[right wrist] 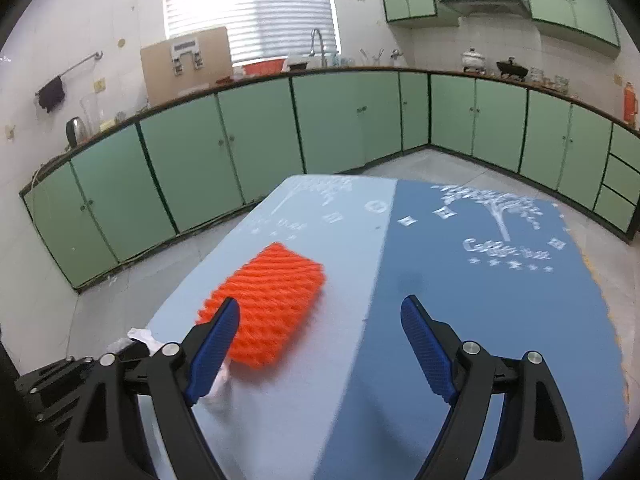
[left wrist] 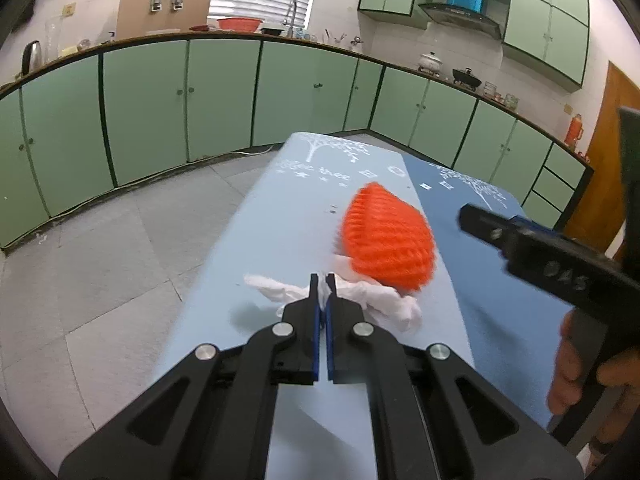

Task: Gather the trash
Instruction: 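Lift the white tissue with the left tool while the right tool grasps the orange foam net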

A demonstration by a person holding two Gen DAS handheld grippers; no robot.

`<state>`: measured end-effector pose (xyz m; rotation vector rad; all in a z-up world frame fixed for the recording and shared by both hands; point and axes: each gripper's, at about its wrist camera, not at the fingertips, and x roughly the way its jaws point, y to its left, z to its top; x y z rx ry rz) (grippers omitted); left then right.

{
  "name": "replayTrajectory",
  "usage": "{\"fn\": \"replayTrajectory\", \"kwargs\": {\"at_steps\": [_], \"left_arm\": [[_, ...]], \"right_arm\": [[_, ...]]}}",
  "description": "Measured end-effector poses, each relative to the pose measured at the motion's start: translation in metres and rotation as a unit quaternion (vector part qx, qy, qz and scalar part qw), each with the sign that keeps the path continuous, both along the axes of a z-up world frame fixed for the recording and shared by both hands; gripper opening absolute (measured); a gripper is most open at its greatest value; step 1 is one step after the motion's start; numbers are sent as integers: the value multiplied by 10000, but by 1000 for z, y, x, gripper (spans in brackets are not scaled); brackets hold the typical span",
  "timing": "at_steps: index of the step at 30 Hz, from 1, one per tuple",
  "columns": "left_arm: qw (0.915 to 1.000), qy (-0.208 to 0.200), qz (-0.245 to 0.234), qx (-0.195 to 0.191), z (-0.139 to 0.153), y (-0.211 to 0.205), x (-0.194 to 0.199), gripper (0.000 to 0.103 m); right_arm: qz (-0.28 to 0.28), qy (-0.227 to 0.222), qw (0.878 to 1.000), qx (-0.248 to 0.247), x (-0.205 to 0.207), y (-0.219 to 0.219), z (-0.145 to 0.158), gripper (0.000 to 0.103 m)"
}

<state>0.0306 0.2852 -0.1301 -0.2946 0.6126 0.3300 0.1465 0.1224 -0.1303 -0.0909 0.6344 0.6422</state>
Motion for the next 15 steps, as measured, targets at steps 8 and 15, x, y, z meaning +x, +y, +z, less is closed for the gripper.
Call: {"fn": "replayTrajectory", "kwargs": {"at_steps": [8,15], "left_arm": [[10000,4,81,5,2,9,-5,1],[9999,11,116,-31,-2,15,-6,1]], "right_arm": [[13,255,9990,-373,13,43,-26,81],[130,652,9962,-556,21,55,-45,53]]}}
